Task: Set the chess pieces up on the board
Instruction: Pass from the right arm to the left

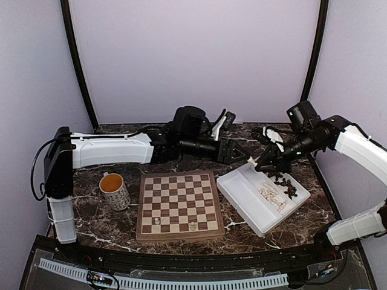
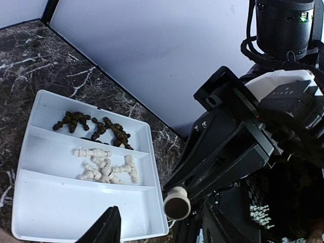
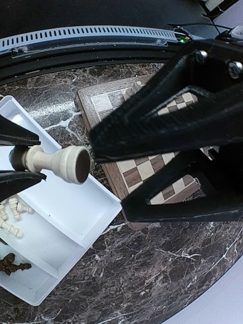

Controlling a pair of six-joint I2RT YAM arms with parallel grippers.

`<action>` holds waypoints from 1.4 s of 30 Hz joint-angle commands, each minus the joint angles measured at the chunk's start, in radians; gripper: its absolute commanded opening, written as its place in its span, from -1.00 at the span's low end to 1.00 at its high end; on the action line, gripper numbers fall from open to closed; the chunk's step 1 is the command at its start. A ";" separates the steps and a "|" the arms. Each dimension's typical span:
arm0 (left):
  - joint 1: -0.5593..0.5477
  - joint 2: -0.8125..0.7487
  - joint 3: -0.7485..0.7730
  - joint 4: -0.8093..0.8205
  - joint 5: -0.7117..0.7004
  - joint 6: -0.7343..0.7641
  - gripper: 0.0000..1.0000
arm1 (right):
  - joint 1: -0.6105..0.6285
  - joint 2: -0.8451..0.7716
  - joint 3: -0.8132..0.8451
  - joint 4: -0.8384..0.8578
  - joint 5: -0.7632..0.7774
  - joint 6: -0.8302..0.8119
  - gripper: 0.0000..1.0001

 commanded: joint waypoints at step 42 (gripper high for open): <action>-0.001 0.116 0.150 -0.083 0.107 -0.112 -0.13 | 0.057 0.030 0.081 -0.008 0.074 0.021 -0.91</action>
